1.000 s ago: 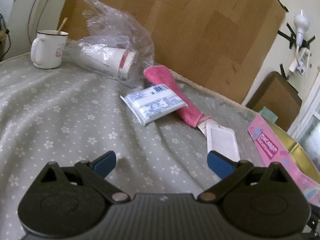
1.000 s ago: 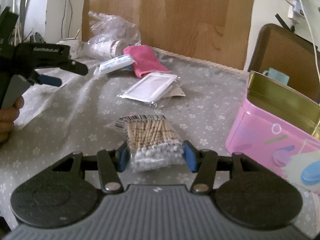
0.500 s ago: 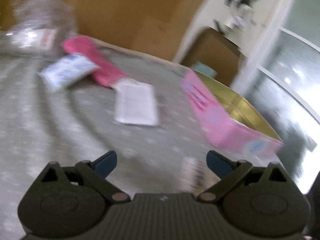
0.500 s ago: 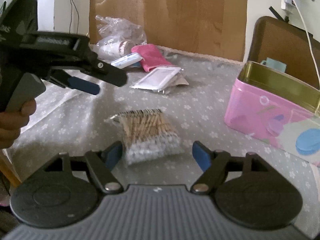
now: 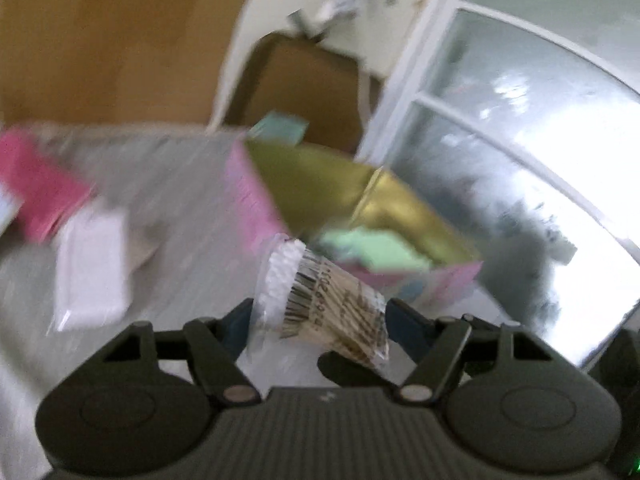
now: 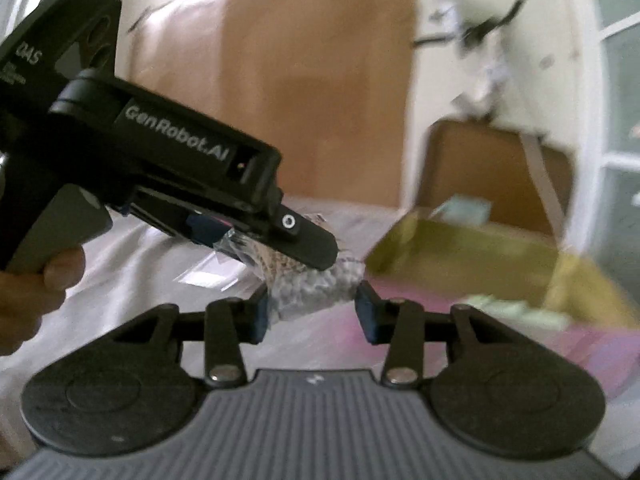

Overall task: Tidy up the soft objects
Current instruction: 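Lift the swab bag into the pink tin and open the right gripper, then reach the right gripper toward the white card holder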

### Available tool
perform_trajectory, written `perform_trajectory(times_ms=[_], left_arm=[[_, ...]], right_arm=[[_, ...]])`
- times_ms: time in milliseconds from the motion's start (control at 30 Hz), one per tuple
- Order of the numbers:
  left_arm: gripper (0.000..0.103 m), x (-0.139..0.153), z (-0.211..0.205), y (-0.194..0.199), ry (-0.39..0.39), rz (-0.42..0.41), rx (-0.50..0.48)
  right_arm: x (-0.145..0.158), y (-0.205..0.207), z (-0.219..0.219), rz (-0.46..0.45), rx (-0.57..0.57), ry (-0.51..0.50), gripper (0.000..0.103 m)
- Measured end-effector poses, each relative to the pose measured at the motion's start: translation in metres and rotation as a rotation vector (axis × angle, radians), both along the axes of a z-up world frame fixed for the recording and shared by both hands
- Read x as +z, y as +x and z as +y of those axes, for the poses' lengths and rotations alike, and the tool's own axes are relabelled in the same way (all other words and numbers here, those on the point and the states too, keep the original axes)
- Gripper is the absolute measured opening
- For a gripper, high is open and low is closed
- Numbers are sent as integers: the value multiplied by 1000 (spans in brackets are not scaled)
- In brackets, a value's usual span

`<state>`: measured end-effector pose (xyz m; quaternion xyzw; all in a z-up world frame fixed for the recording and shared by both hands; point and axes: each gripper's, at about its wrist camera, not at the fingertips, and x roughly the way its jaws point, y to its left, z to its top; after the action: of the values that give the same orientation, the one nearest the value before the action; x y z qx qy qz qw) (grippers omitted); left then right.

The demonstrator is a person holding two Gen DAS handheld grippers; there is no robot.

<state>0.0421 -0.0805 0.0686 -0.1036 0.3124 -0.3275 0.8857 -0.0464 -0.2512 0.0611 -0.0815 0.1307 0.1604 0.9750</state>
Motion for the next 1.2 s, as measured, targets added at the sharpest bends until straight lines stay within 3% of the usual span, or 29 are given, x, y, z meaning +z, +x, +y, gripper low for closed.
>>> perform_trajectory(times_ms=[133,200,233,267,333,367,467,567,700,867,967,1000,1067,1200], left_arm=[[81,29,-49,23,39,-97,-61],[94,33,-74,44,74,-113,-60],[98,32,-85,53,105,-127,-37],[95,30,-96,62,141,-139,7],[90,23,-106,79,205,-117,110],[90,20,-104,81,204,-90,134],[93,20,-73,60,130,-101,147],[93,9,-34,31,159,-174,200],[93,-18,30,15,178,-115,311],[93,-54,105,11,267,-19,530],[93,-64,133,10,279,-15,622],[94,-67,138,11,266,-4,640],[96,-67,155,9,151,8,640],[96,-64,164,6,64,-11,628]], right_arm=[[14,27,-24,-46,-123,-9,47],[14,54,-26,-52,-200,-29,52],[10,73,-26,-49,-243,-56,58],[5,84,-30,-30,-282,-91,68],[-5,106,-30,11,-343,-156,66],[-7,104,-33,17,-356,-141,66],[-7,77,-43,-20,-321,-37,66],[-7,49,-44,-58,-292,29,66],[-7,30,-22,-44,-169,104,66],[-14,35,45,65,82,16,67],[-22,56,76,118,136,-45,67],[-23,65,82,144,142,-43,67],[-24,87,91,215,126,-7,69],[-35,130,91,383,53,130,75]])
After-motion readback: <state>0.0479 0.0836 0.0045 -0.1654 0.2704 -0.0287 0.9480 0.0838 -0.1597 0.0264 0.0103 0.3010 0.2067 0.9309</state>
